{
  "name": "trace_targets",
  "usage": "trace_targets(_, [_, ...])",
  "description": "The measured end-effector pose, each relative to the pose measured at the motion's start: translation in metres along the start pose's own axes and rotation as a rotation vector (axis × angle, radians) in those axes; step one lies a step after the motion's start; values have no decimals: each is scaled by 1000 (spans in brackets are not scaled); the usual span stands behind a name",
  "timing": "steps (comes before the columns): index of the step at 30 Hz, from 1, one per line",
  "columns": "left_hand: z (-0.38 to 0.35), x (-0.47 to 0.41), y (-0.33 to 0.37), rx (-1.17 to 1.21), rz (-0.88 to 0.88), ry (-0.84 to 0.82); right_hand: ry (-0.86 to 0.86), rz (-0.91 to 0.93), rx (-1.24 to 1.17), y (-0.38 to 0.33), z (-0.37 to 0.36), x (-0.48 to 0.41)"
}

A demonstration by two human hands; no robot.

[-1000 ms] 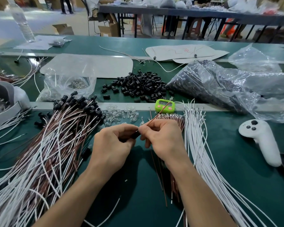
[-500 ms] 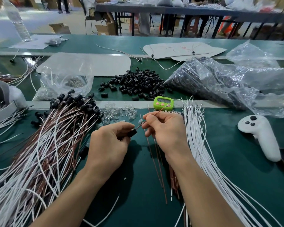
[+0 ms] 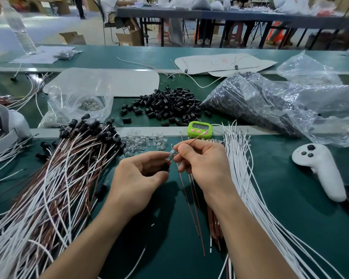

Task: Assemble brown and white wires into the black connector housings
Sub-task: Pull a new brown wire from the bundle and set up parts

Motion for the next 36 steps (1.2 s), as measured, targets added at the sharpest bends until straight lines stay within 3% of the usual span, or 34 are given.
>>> trace_targets(8, [11, 3, 4, -59, -41, 101, -183, -85, -9, 9, -28, 2])
trace_targets(15, [19, 4, -1, -96, 9, 171, 76, 24, -36, -6, 5, 7])
trace_targets(19, [20, 4, 0, -114, 10, 188, 125, 37, -85, -7, 10, 8])
trace_targets(31, [9, 10, 15, -151, -117, 156, -154, -22, 77, 0, -19, 4])
trace_targets(36, [10, 8, 13, -136, -68, 139, -162, 7, 74, -1, -17, 2])
Point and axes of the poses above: each hand's wrist, its own x-axis away from the middle knuckle, its own z-axis out of the back of the hand, y = z × x, the point moved 10 cm from there along -x, towards the middle knuckle, and after that the axes turned 14 degrees about -y, right-handed, at the moved point
